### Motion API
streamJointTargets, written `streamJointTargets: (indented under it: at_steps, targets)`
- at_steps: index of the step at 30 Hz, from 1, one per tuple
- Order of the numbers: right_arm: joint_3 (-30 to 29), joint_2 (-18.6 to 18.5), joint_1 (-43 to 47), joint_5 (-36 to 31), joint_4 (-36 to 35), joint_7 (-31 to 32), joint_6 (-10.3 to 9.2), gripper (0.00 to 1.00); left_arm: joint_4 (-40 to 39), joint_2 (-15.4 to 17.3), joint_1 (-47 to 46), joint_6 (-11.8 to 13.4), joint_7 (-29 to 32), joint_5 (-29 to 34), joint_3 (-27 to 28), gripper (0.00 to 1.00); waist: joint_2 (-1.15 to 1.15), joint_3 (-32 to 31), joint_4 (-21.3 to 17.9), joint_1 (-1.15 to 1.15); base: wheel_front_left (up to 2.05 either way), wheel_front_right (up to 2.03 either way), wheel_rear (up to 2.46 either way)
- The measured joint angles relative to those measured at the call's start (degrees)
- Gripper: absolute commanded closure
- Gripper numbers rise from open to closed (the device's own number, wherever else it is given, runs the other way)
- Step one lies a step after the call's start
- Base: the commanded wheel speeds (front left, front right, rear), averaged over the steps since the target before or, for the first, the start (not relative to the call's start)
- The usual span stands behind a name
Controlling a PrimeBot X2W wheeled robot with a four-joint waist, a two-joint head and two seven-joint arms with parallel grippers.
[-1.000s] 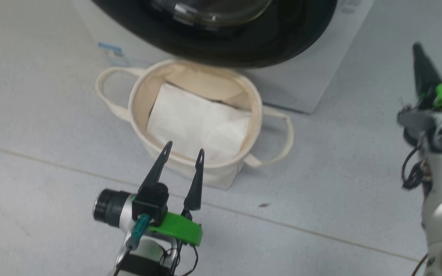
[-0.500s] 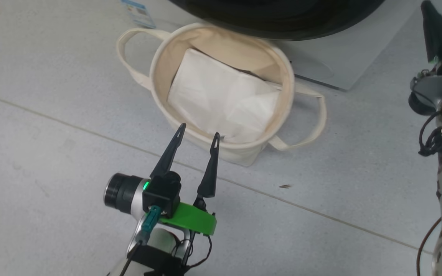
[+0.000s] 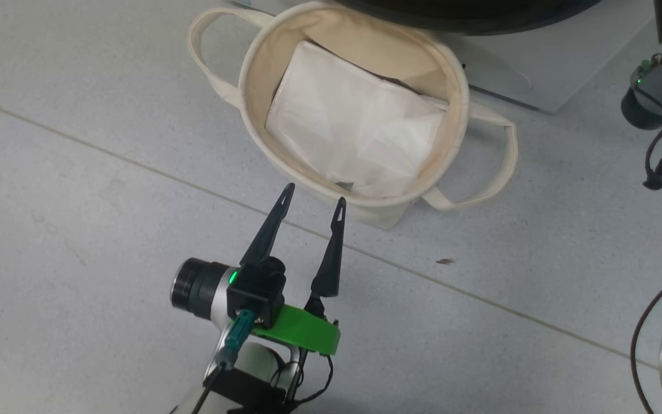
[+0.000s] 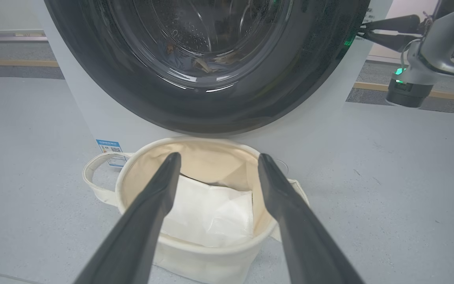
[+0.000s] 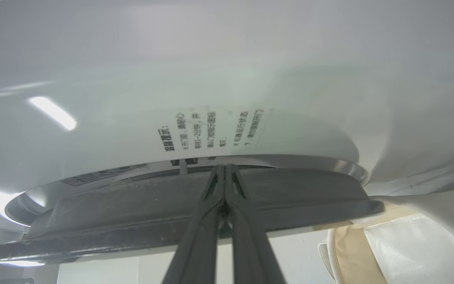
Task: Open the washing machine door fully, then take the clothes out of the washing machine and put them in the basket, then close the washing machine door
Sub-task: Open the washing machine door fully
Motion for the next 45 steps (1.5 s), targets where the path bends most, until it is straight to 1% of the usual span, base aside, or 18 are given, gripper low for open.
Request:
streamJointTargets:
  at_steps: [6,8,12,16,21,27,32,37,45]
  targets:
    - [0.3,0.0,-2.8,0.3,0.7,0.1,0.00,1.00,0.2,0.0,-0.8,0.6,0.0,-0.1,-0.8,0.00,0.00,2.0,0.4,0.00,0.00,0.00,0.00]
    - [0.4,0.0,-3.7,0.5,1.6,0.7,0.00,1.00,-0.1,0.0,-1.8,1.2,0.0,-0.5,-1.2,0.00,0.00,2.8,0.7,0.00,0.00,0.00,0.00]
    - [1.1,-0.5,-4.6,0.6,3.0,2.7,0.00,1.00,-0.3,-0.1,-2.1,1.4,0.0,-0.7,-2.0,0.00,0.00,3.5,1.3,0.00,0.00,0.00,0.00]
    - [1.9,-1.2,-4.3,0.7,3.0,4.8,-0.05,1.00,-0.5,-0.1,-2.1,2.2,-0.2,-1.5,-2.2,0.00,0.00,3.2,1.7,0.00,0.00,0.00,0.00]
    - [3.1,-1.3,-1.2,0.1,2.1,5.9,-0.05,1.00,-0.5,-0.1,-2.1,2.3,-0.3,-1.5,-2.2,0.00,0.00,1.7,2.0,0.00,0.00,0.00,0.00]
    - [6.5,0.0,4.0,-1.4,0.2,7.6,-0.05,1.00,-0.4,-0.1,-1.4,2.3,-0.3,-1.7,-1.7,0.00,0.00,-0.7,1.8,0.00,0.00,0.00,0.00]
    - [9.7,3.2,7.7,-1.7,-1.6,9.0,-0.05,1.00,-0.2,-0.1,0.8,1.7,-0.3,-1.7,-0.3,0.00,0.00,-3.1,1.5,0.00,0.00,0.00,0.00]
    - [12.9,5.7,11.8,-2.2,-5.1,9.7,-0.04,1.00,0.4,-0.1,2.2,1.0,-0.3,-1.7,0.1,0.00,0.00,-5.4,1.4,0.00,0.00,0.00,0.00]
    - [17.4,6.5,17.1,-1.3,-7.1,9.3,-0.04,1.00,0.6,-0.1,3.8,0.6,-0.3,-1.7,1.5,0.00,0.00,-8.0,1.9,0.00,0.00,0.00,0.00]
